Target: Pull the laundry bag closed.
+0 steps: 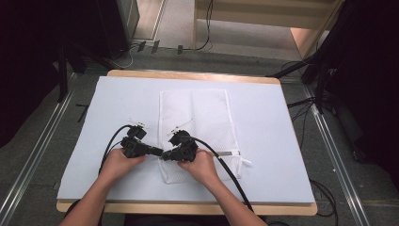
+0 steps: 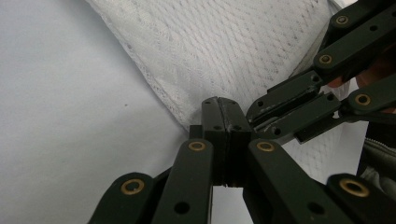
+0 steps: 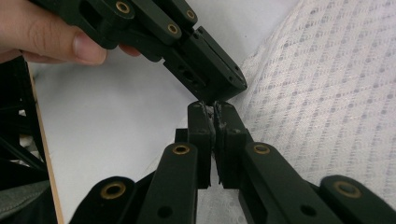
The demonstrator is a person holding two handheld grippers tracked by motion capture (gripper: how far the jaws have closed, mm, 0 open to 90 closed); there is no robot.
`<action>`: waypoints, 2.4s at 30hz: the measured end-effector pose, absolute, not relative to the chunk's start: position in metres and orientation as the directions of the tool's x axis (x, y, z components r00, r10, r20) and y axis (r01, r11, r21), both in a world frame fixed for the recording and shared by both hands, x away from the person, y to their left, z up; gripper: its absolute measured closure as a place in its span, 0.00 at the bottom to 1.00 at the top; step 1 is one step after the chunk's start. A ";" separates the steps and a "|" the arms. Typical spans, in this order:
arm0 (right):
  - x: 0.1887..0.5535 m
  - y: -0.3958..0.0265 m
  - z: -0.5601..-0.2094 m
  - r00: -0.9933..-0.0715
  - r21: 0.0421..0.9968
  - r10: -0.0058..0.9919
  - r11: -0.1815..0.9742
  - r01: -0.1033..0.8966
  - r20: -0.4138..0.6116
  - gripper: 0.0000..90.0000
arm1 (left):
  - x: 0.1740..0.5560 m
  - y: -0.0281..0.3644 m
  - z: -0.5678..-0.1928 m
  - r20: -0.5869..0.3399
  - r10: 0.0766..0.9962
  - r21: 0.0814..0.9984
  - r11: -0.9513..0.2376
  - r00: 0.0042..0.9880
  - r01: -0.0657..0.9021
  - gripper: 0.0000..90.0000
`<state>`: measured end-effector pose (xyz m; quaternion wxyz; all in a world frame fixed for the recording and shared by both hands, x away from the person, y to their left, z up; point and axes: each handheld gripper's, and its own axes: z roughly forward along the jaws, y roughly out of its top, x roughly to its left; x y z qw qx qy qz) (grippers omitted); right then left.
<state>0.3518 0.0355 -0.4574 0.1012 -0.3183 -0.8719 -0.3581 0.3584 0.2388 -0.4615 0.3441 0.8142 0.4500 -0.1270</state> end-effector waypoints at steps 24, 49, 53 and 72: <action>0.352 0.020 -0.456 -0.759 0.542 0.504 0.535 0.648 0.411 0.98 | 0.356 0.237 -0.460 -0.464 0.649 0.469 -0.396 0.602 0.789 1.00; 0.355 -0.004 -0.456 -0.742 0.538 0.521 0.515 0.668 0.422 0.98 | 0.357 0.238 -0.461 -0.468 0.641 0.472 -0.401 0.609 0.785 1.00; 0.354 -0.004 -0.456 -0.746 0.540 0.520 0.518 0.663 0.417 0.98 | 0.357 0.238 -0.461 -0.468 0.640 0.472 -0.402 0.609 0.785 1.00; 0.354 -0.018 -0.456 -0.733 0.543 0.531 0.499 0.676 0.425 0.98 | 0.357 0.238 -0.461 -0.467 0.641 0.474 -0.400 0.609 0.785 1.00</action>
